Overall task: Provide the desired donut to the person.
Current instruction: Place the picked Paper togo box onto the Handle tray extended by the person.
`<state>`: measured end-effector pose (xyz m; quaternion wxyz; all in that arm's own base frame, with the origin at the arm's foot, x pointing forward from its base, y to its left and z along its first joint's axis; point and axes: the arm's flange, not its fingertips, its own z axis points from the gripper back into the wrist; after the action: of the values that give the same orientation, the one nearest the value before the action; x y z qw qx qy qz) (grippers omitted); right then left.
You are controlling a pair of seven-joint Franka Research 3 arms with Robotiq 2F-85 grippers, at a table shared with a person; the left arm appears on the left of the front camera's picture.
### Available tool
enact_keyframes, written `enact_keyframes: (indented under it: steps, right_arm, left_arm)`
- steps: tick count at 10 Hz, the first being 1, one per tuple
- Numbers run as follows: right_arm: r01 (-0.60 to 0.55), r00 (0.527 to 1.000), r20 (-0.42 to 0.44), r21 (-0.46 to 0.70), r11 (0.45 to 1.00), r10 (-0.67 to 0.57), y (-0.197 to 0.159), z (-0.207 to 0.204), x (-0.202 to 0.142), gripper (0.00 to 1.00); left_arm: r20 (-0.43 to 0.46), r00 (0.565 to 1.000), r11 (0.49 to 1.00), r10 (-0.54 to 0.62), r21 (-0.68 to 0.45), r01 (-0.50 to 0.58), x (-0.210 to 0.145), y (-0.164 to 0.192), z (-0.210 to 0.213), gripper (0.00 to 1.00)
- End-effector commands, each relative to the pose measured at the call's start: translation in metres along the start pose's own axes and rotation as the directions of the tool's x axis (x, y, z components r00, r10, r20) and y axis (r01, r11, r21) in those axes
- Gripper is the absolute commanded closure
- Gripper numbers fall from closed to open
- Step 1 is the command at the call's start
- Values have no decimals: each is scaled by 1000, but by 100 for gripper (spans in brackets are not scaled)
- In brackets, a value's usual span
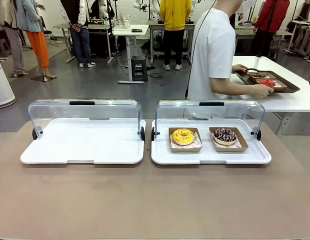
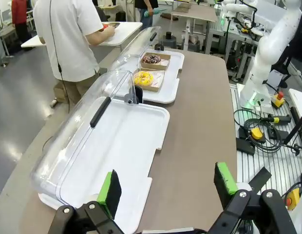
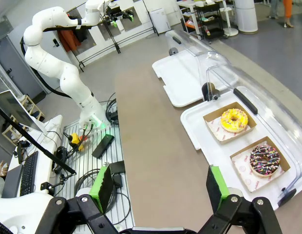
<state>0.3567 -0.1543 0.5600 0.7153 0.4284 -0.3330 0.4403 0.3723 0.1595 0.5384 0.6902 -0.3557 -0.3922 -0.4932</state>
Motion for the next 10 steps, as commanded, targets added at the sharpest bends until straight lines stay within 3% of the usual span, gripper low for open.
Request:
enact_keyframes:
  steps: [1,10]
  right_arm:
    - [-11,1000,15,6,1000,11,-1,-1,1,0]
    - [-11,1000,15,6,1000,11,-1,-1,1,0]
  left_arm:
    - [5,1000,1000,-18,0,18,-1,3,3,0]
    - [-2,1000,1000,-1,1,1,0,0,0,0]
